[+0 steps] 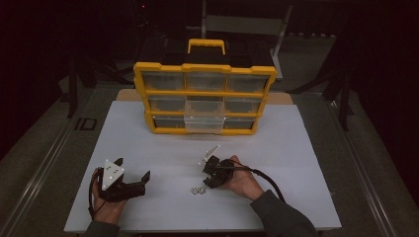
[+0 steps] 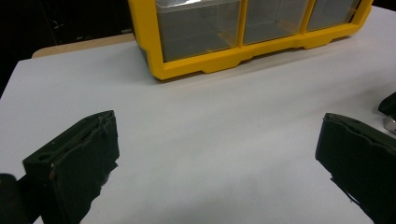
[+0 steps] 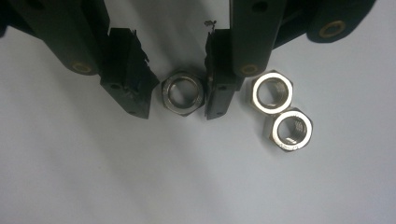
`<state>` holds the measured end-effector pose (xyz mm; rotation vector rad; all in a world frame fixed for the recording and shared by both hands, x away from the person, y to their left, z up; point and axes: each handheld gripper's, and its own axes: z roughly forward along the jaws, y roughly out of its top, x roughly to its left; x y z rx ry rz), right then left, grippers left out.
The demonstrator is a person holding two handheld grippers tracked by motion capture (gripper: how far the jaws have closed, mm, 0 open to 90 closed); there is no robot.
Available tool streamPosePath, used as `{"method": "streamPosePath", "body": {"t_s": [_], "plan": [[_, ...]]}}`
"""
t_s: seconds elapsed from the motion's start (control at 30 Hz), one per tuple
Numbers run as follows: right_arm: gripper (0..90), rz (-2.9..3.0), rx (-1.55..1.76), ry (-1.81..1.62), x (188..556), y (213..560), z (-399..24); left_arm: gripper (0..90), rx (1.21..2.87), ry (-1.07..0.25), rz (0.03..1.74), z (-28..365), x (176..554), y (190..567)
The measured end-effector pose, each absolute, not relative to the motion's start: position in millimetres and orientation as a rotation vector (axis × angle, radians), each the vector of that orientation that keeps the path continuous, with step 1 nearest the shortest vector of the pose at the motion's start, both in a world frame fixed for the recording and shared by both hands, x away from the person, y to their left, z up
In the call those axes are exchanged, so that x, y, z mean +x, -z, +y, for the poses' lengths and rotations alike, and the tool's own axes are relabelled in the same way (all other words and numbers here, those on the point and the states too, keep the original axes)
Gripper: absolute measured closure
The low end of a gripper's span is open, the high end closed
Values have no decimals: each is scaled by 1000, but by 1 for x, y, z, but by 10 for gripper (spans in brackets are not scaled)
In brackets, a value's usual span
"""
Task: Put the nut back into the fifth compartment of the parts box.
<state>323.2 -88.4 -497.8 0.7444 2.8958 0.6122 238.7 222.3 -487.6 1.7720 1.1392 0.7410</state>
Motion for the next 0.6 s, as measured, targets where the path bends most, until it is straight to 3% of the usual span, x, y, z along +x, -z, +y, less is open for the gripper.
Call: {"method": "streamPosePath", "body": {"t_s": [0.3,0.6], "plan": [[693,2901,711,-593,321,497,-85,0,1775,-739,1140,222,239,488],[699,2910,701,-572,321,496,-84,0,1774,-739,1140,222,239,488]]}}
